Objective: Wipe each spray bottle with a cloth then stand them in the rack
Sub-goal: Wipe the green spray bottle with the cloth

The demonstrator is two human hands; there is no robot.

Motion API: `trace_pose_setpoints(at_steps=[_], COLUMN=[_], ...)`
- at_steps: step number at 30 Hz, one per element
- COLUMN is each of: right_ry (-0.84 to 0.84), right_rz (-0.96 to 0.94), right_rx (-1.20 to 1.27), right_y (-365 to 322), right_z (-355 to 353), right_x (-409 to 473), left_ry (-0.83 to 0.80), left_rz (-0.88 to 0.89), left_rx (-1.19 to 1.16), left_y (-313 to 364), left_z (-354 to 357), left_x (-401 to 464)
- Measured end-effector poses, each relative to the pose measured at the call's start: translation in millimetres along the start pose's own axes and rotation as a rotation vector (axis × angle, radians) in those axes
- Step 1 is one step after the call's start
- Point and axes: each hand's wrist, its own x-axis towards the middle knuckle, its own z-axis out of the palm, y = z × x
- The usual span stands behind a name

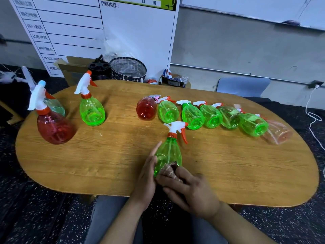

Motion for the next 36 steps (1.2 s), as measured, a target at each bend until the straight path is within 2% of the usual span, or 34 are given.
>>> trace_pose_setpoints(at_steps=[2,4,6,8,11,16,18,21,24,27,31,36], right_ry=[0.109,0.231,0.246,0.203,0.185,0.004,-0.022,0.071,0.205,0.183,0.127,0.001], right_rz=[0.125,0.334,0.512,0.569,0.508,0.093,0.02,0.093,0.368,0.534,0.432,0.1], right_rx=[0.126,0.219,0.25,0.235,0.245,0.006,-0.01,0.08,0.161,0.181,0.185,0.019], right_y=[3,10,16,16,7,-9,-11,-7,9,19,4,-8], right_z=[-8,-13,-9,-1,4,1,-2,-11,-18,-9,-1,1], right_x=[13,31,47,50,38,2,-3,10,42,60,41,3], left_ry=[0.014,0.007,-0.011,-0.017,0.003,0.023,0.006,0.017,0.019,0.005,0.031,0.037], left_rz=[0.001,-0.014,-0.036,-0.048,-0.023,0.039,0.054,0.046,0.023,0.005,0.02,0.024], left_rx=[0.0,-0.01,-0.04,-0.075,-0.05,0.035,0.05,0.048,0.033,0.01,0.007,0.061], left_y=[-3,-3,0,2,-1,0,1,-2,-2,1,-3,-4], left_z=[0,0,1,1,-1,0,1,0,0,0,-4,-3], left_x=[-2,-4,-5,-5,-7,-4,-4,-5,-5,-5,-6,-2])
